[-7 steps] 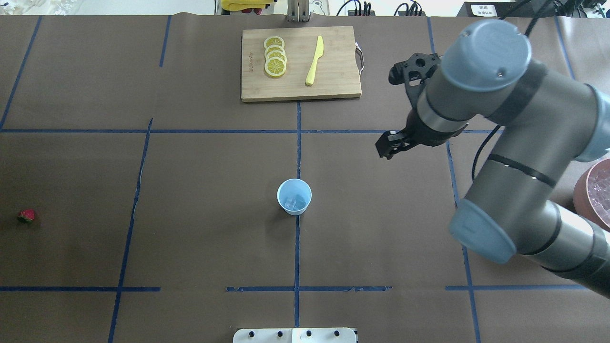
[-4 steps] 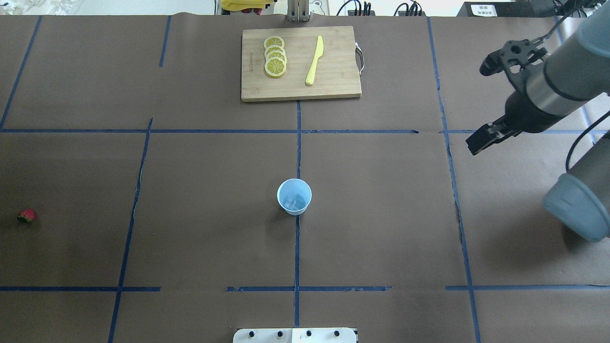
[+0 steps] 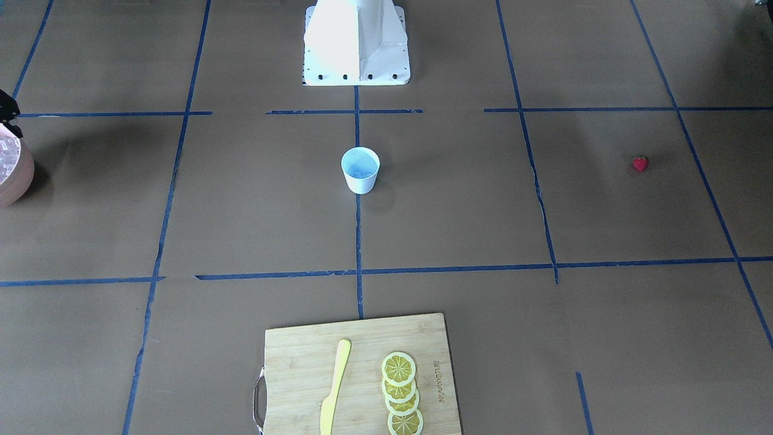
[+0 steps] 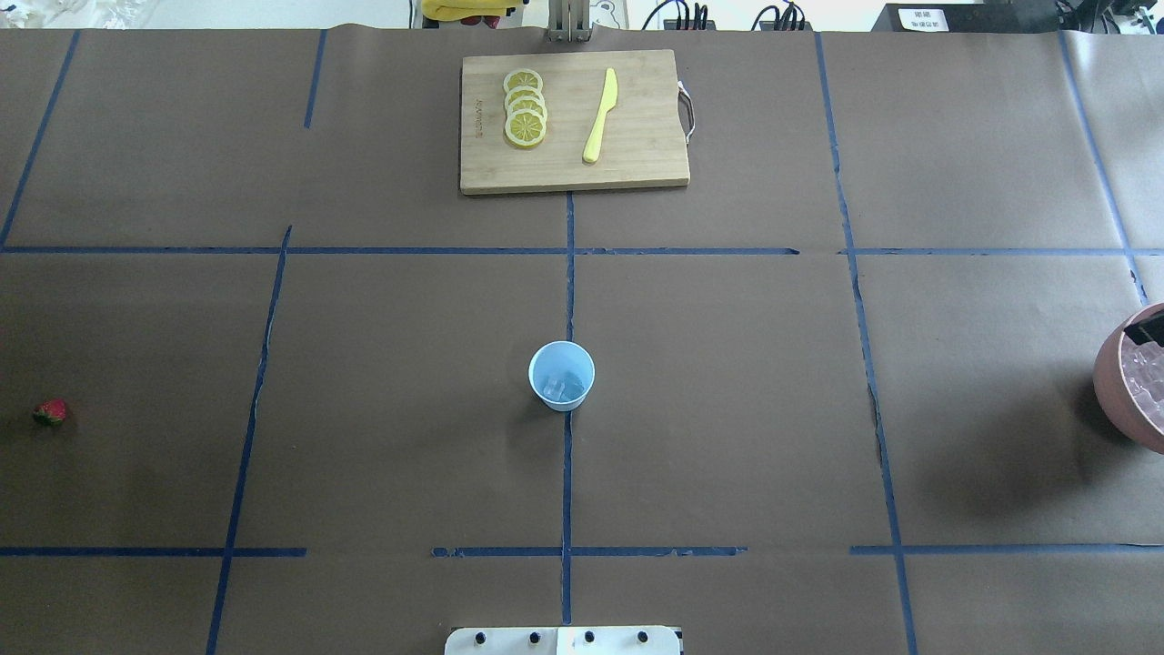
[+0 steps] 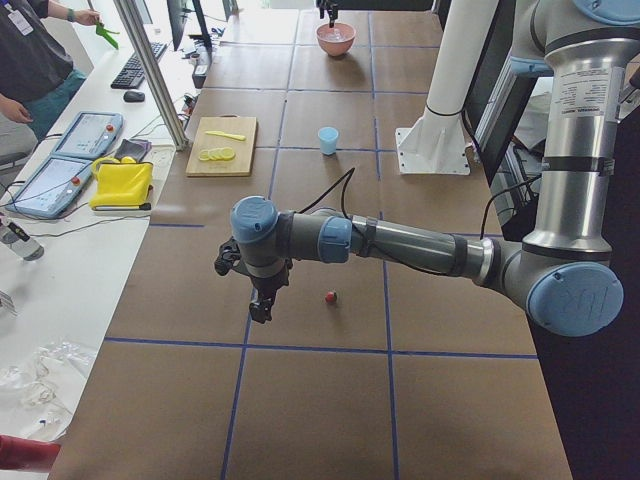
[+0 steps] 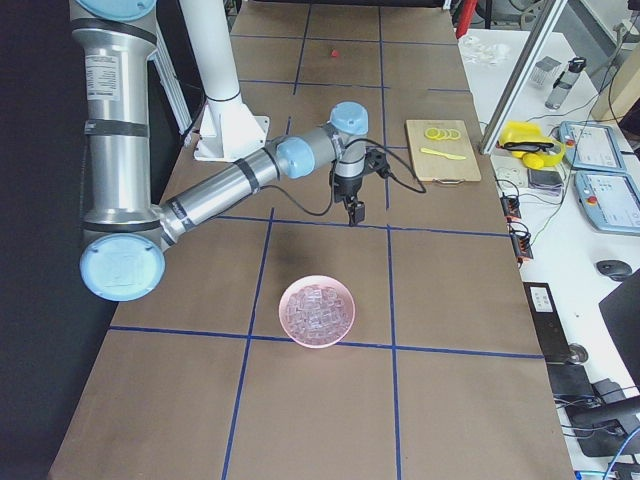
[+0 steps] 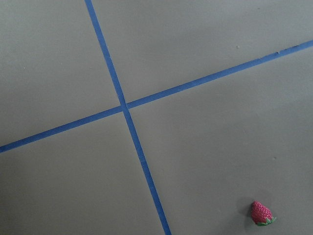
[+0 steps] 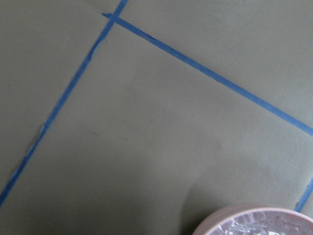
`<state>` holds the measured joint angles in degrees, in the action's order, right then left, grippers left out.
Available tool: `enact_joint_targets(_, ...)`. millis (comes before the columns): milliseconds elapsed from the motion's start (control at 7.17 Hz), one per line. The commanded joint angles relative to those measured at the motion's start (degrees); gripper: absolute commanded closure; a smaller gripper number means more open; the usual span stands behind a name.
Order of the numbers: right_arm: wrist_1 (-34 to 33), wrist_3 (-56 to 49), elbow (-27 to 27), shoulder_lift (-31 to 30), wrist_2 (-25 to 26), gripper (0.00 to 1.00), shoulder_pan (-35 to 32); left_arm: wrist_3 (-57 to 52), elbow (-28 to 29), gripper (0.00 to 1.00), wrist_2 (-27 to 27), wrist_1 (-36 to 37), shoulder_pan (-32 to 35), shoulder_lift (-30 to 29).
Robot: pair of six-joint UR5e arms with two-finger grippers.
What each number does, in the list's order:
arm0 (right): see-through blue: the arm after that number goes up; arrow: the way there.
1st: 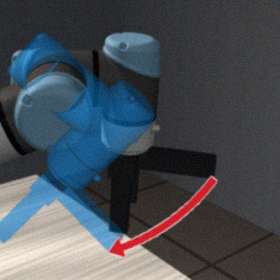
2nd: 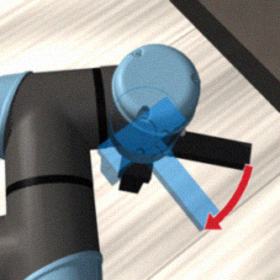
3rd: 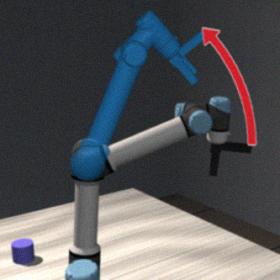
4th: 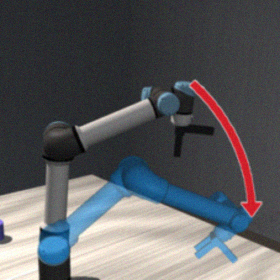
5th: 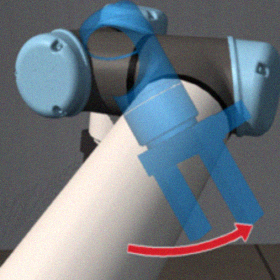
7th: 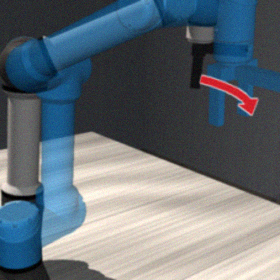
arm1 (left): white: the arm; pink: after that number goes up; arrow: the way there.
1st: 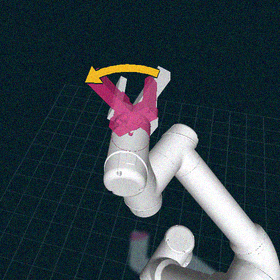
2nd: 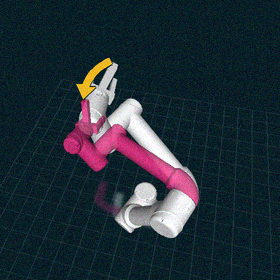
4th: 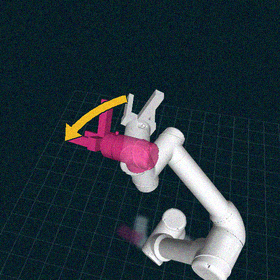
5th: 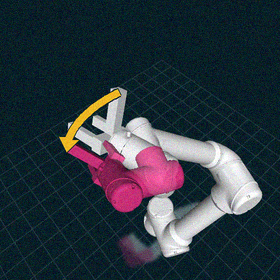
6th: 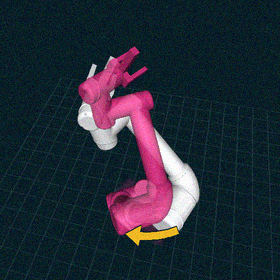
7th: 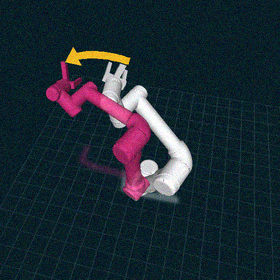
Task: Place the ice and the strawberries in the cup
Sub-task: 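Move the right gripper back over the pink bowl of ice, then lower the right gripper into the bowl and grasp another ice cube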
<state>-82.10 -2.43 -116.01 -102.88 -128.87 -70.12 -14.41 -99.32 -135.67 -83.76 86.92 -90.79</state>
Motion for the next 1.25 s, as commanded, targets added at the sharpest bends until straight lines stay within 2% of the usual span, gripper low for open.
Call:
enact_joint_targets(0,16.4,-4.2,10.5,-6.2,-0.2,0.03,-2.3,0.0,-0.2,0.00,0.0,0.0,0.0,0.0)
enact_joint_targets(139,21.0,-3.9,13.8,-6.4,-0.2,0.03,-2.3,0.0,-0.2,0.00,0.0,0.0,0.0,0.0)
enact_joint_targets(557,21.0,-4.0,17.5,-6.3,0.5,0.07,-2.2,0.0,-0.3,0.00,0.0,0.0,0.0,0.0)
enact_joint_targets(836,21.1,-4.0,17.8,-6.0,0.6,0.16,-2.2,0.0,-0.3,0.00,0.0,0.0,0.0,0.0)
enact_joint_targets(1115,20.8,-4.0,17.8,-6.2,0.8,0.19,-2.2,0.0,-0.3,0.00,0.0,0.0,0.0,0.0)
